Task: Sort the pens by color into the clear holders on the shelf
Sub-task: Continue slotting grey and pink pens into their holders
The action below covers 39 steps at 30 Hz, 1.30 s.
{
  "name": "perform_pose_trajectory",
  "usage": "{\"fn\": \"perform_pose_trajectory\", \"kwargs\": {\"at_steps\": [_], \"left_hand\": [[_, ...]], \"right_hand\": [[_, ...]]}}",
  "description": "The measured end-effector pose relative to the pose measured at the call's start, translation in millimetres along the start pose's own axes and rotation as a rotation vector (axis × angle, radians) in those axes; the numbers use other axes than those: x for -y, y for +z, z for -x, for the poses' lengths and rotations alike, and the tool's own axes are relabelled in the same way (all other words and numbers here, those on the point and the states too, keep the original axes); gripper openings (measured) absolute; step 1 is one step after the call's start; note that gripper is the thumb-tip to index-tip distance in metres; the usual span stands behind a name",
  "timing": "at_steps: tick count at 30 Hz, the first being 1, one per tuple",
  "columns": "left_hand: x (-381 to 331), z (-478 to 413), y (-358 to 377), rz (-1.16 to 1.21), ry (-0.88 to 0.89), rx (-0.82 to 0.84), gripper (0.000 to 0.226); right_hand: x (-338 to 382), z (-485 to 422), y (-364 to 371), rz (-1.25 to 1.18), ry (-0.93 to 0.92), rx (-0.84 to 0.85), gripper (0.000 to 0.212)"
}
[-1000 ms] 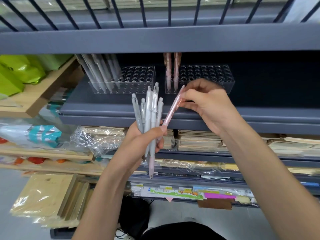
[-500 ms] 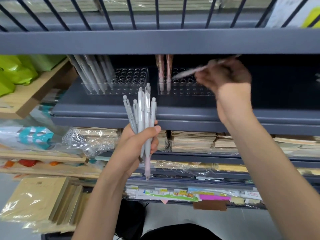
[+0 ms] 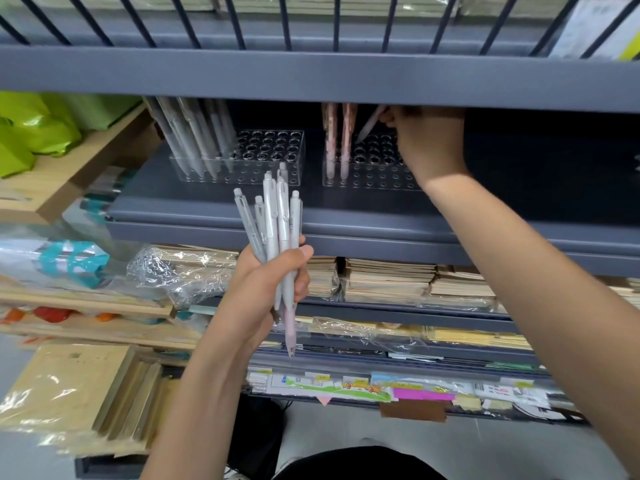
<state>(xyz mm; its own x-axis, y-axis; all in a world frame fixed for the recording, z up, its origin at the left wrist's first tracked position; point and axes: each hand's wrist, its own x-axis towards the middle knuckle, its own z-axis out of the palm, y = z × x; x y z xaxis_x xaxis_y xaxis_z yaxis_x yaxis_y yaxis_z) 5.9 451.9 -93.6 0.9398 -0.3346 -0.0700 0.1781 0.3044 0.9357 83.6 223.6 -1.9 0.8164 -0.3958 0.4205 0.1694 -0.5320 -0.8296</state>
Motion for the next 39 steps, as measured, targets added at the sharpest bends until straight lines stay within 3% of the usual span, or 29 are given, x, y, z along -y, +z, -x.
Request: {"fn": "perform_pose_trajectory", "kwargs": {"at_steps": [5,7,10,12,15,18,27,30,32,33,35,39], "left_hand": [[-4.6,4.7,-9.6,-0.001,-0.003,-0.013,0.028],[-5.7,5.4,-12.5,-0.003,-0.006,-0.011,0.026],[-7.1,6.1,-14.9,-0.014,-0.012,-0.006,0.023],[-8.3,6.6,-16.9,-0.007,-0.013,-0.007,0.025],[-11.8,7.8,-22.0,0.004,-0.017,0.006,0.028],[-13.9,9.5,-26.0,-0.015,-0.019,0.028,0.015],[-19.3,12.9,-31.4,-0.001,-0.038,0.087,0.021],[-20.5,13.1,-37.0,0.002,-0.049,0.081,0.010],[-20.9,12.4,-39.7,-0.004,-0.055,0.095,0.005],[-21.1,11.9,-40.8,-0.010,-0.061,0.104,0.006],[-20.9,12.0,-41.5,-0.023,-0.074,0.121,0.011],[-21.8,14.3,-42.4,-0.026,-0.093,0.124,0.019]], "right_hand": [[-0.5,-0.3,1.6,-0.003,-0.043,-0.057,0.062],[-7.1,-5.0,6.8,0.014,-0.047,-0.060,0.050],[-4.6,-6.5,18.8,0.109,-0.114,0.028,0.012],[-3.1,-9.8,22.7,0.212,-0.137,0.078,0.023],[1.5,-12.6,25.2,0.315,-0.083,0.124,0.024],[5.8,-13.9,23.7,0.389,-0.049,0.146,0.026],[12.0,-10.0,17.9,0.448,0.128,0.251,0.031],[15.8,-0.3,15.1,0.382,0.118,0.100,0.026],[22.0,18.7,16.7,0.187,0.071,-0.048,0.013],[26.6,31.9,19.1,0.081,0.069,-0.038,0.013],[34.0,62.6,27.1,-0.108,0.126,0.145,0.016],[41.6,104.1,46.5,-0.091,0.100,0.480,0.020]]}}
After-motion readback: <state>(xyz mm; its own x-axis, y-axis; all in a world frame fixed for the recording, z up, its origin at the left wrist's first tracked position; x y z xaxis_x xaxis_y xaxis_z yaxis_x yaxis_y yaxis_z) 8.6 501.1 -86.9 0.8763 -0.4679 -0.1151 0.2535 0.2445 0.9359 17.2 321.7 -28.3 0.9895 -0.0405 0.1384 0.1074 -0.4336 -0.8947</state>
